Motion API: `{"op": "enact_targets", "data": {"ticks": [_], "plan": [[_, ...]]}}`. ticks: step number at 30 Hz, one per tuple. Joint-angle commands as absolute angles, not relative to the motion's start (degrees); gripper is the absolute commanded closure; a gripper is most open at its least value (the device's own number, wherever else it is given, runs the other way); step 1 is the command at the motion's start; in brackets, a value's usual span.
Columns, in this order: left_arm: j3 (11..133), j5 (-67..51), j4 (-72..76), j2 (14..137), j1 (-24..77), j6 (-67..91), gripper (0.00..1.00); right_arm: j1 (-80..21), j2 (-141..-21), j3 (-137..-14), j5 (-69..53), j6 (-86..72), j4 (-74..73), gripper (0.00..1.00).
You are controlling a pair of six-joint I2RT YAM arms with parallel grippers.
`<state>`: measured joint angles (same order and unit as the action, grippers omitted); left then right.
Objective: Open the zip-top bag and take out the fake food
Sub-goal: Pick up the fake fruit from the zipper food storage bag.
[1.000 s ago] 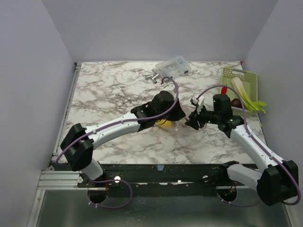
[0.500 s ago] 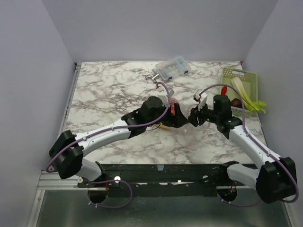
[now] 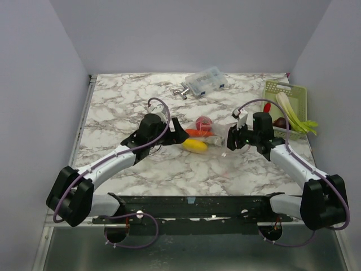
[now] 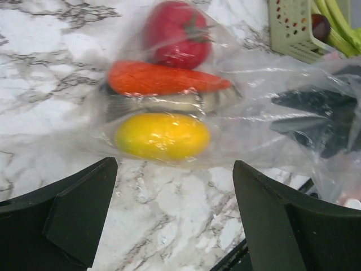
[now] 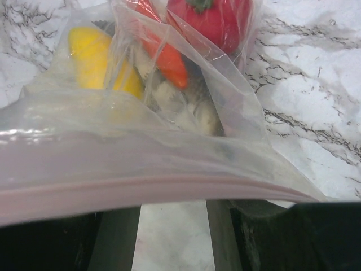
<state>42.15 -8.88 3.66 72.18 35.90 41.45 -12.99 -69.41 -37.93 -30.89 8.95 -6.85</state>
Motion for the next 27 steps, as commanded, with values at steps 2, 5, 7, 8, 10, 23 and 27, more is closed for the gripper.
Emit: {"op": "enact_targets", "data": {"ticks": [2,5,7,8,10,23,27], "plan": [[43.5,-11.5,3.3,78.0,31.0,40.6,0.14,-12.6,-71.8,-38.8,-32.3,7.6,-5.5,0.5],[44.0,-14.0,5.2,81.2,30.4,40.6,0.15,-12.6,-73.0,-39.0,-32.4,7.6,-5.5,0.51],[44.4,-15.5,6.4,83.4,30.4,40.6,0.17,-12.6,-74.0,-39.2,-32.8,7.7,-5.5,0.51],[44.7,-16.1,6.7,84.3,30.4,40.8,0.19,-12.5,-74.6,-39.4,-33.3,7.9,-5.5,0.51],[45.3,-16.9,7.3,86.0,30.4,41.0,0.21,-12.5,-75.7,-39.9,-34.8,8.3,-5.7,0.52],[50.4,-20.4,5.7,94.6,30.3,41.0,0.45,-12.7,-83.0,-44.2,-47.7,10.4,-6.7,0.54],[50.6,-20.9,4.8,95.6,30.4,41.0,0.48,-12.7,-84.7,-44.8,-48.5,10.0,-5.8,0.53]]}}
